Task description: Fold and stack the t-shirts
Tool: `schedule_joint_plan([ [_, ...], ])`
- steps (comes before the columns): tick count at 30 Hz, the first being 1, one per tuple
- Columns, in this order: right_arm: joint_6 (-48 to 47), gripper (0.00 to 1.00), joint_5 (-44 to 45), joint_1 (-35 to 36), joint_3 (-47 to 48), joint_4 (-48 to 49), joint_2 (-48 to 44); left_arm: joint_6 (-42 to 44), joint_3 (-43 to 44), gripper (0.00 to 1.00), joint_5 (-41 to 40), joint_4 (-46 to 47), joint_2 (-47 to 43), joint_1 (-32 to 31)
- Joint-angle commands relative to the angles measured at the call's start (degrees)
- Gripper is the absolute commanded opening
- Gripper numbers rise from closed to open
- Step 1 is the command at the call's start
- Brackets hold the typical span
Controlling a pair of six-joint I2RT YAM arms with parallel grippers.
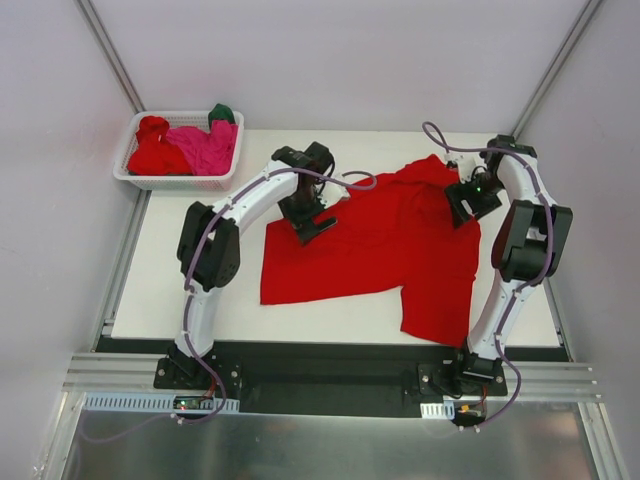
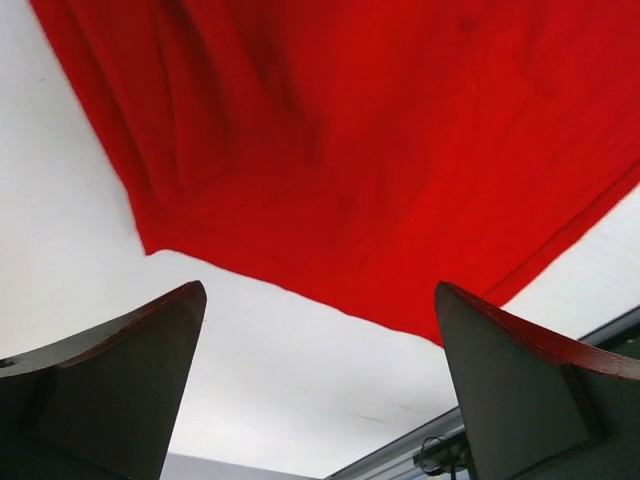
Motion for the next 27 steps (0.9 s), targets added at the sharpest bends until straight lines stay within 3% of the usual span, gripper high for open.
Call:
schedule_joint_plan([
  [1, -0.6, 0.80, -1.9, 0.4, -0.7, -2.9, -5.0, -1.7, 2.2, 0.99, 6.5, -3.0, 2.1, 0.1],
  [14, -2.1, 0.80, -2.1, 0.4, -1.5, -5.6, -7.4, -3.1, 4.7, 0.99, 3.9, -1.3, 8.9, 0.1],
  [27, -2.0, 0.80, -3.1, 0.3, -4.1, -5.8, -8.4, -3.9, 4.0, 0.91, -1.5, 1.7, 10.2, 0.8],
])
